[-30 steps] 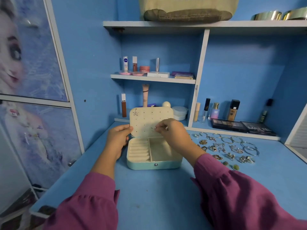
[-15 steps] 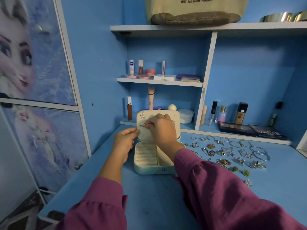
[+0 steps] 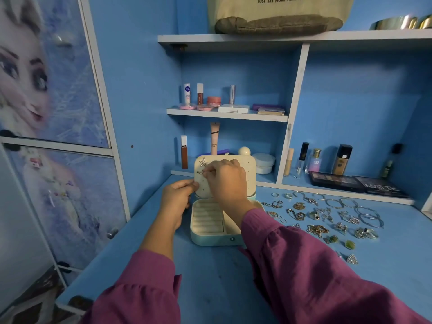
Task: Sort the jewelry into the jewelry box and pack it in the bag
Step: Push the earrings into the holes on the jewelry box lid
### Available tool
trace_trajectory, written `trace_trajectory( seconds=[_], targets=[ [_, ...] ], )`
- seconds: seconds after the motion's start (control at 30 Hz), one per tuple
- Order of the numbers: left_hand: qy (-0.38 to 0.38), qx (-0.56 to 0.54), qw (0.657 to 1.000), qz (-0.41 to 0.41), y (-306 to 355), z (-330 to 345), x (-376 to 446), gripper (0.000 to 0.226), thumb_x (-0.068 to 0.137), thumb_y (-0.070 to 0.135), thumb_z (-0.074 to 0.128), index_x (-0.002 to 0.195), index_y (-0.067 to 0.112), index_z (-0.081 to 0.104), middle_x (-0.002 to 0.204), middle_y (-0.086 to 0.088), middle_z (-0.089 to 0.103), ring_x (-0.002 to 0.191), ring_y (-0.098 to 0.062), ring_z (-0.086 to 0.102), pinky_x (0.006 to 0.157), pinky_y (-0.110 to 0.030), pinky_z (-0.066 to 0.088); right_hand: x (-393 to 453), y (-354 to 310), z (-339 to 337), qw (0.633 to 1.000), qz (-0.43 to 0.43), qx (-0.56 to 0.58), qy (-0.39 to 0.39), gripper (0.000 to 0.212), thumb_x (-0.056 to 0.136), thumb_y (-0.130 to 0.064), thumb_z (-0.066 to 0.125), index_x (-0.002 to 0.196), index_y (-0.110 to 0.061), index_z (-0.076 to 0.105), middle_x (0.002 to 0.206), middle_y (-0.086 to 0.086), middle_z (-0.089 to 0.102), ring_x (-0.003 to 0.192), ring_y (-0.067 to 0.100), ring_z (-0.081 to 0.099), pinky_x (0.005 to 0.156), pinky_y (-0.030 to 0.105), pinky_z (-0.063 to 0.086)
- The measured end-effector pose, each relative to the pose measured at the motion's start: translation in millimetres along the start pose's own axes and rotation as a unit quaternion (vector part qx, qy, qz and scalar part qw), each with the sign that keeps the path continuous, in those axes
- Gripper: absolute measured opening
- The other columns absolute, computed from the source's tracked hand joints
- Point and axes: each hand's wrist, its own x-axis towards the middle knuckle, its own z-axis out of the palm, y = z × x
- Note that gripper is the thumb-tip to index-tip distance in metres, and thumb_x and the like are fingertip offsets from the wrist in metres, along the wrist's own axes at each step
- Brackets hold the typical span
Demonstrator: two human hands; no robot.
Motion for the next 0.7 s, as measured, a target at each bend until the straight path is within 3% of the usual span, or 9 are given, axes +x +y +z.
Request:
trace_trajectory(
  seconds=[0.13, 0.23, 0.3, 0.53, 0.7],
  targets=[
    [0.001, -0.005, 1.000, 0.004, 4, 1, -2, 0.016, 0.084, 0.005, 0.067, 0.097, 0.012, 0.071, 0.079, 0.001, 0.069, 0.044, 0.005, 0.051, 0.047, -0.019, 0.036, -1, 0, -5, 0.999, 0.008, 0.021, 0.032, 0.029, 0.088, -0.030, 0.062, 0.114, -0.020, 0.054, 0.114, -0.002, 0.061, 0.107, 0.021, 0.049, 0.086, 0.032, 0.035],
    [0.002, -0.016, 1.000, 0.000, 7, 1, -2, 0.018, 0.082, 0.002, 0.067, 0.100, 0.007, 0.070, 0.074, -0.002, 0.064, 0.045, -0.003, 0.045, 0.041, -0.015, 0.032, -1, 2, -9, 0.999, -0.012, -0.012, 0.045, 0.053, 0.085, -0.035, 0.065, 0.132, -0.019, 0.044, 0.122, 0.002, 0.055, 0.114, 0.024, 0.047, 0.090, 0.034, 0.038],
    [-0.004, -0.042, 0.999, 0.001, 9, 1, -2, 0.022, 0.083, 0.002, 0.066, 0.105, 0.004, 0.068, 0.069, -0.004, 0.060, 0.046, -0.006, 0.039, 0.038, -0.015, 0.027, -2, 5, -10, 0.997, -0.031, -0.055, 0.050, 0.056, 0.086, -0.038, 0.064, 0.135, -0.020, 0.045, 0.122, 0.005, 0.053, 0.113, 0.027, 0.047, 0.089, 0.036, 0.038],
    [-0.045, -0.110, 0.993, -0.001, 19, -1, -5, 0.025, 0.091, 0.011, 0.058, 0.111, -0.005, 0.059, 0.087, -0.018, 0.073, 0.041, -0.006, 0.039, 0.033, -0.015, 0.026, -6, 8, -8, 0.986, -0.072, -0.078, 0.132, 0.042, 0.063, -0.030, 0.082, 0.099, -0.017, 0.066, 0.087, 0.007, 0.059, 0.079, 0.030, 0.056, 0.062, 0.034, 0.040],
    [-0.055, -0.122, 0.991, -0.030, 21, -3, -6, 0.029, 0.091, 0.014, 0.058, 0.111, -0.007, 0.057, 0.092, -0.021, 0.072, 0.039, -0.006, 0.037, 0.031, -0.014, 0.024, -9, 10, -10, 0.979, -0.093, -0.090, 0.157, 0.043, 0.058, -0.031, 0.086, 0.094, -0.017, 0.066, 0.082, 0.006, 0.059, 0.073, 0.028, 0.056, 0.059, 0.033, 0.041]
  ],
)
